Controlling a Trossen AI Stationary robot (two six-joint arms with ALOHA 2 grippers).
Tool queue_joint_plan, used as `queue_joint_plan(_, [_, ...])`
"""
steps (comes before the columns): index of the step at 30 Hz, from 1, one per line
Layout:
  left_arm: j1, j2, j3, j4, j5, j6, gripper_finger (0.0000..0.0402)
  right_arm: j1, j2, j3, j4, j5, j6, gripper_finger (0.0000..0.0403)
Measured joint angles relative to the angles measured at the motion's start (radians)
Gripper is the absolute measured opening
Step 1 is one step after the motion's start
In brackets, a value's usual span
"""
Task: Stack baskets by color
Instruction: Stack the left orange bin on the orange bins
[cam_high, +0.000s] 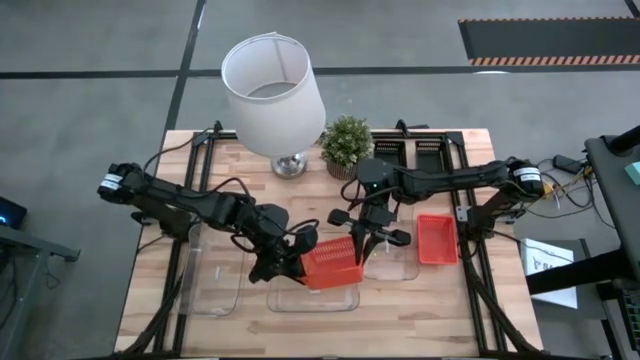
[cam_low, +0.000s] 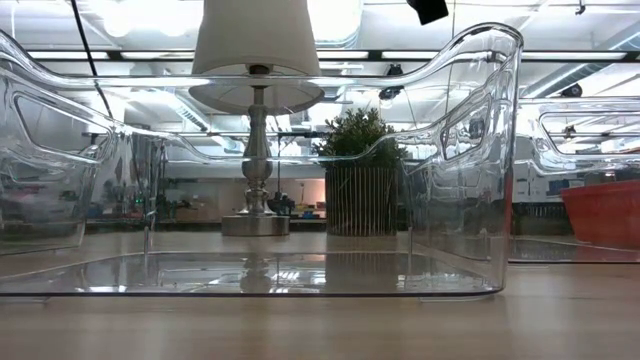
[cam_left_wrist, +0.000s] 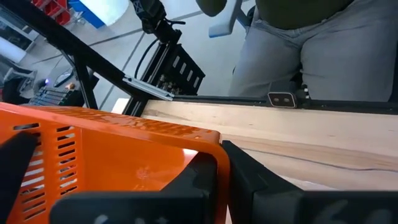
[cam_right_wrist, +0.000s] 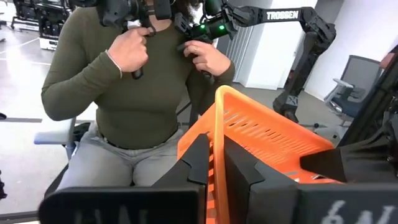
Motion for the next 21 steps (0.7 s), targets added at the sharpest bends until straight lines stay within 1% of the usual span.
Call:
queue_joint_plan(3, [0.002, 0.0, 0.0, -0.002, 0.002, -0.001, 0.0002, 0.0, 0.0, 0.0, -0.005, 0.0, 0.0, 0.0013])
queue_joint_plan(6, [0.006, 0.0, 0.0, -0.006, 0.003, -0.023, 0.0021, 0.0, 0.0, 0.0, -0.014, -0.001, 0.001, 0.0013])
queue_joint_plan(13, [0.016, -0.001, -0.003, -0.007, 0.003, -0.053, 0.0105, -0.001, 0.0, 0.0, -0.01, 0.009, 0.01, 0.0011])
queue_joint_plan(16, [0.016, -0.004, -0.005, -0.012, 0.002, -0.054, 0.0134, -0.001, 0.0, 0.0, -0.013, 0.008, 0.02, 0.0011])
queue_joint_plan(19, [0.016, -0.015, -0.005, -0.029, -0.037, -0.054, 0.015, -0.001, 0.0, 0.0, -0.021, 0.007, 0.042, 0.0009])
queue_joint_plan(21, [0.017, -0.024, -0.005, -0.047, -0.082, -0.053, 0.0155, -0.001, -0.001, 0.0, -0.049, 0.001, 0.044, 0.0009])
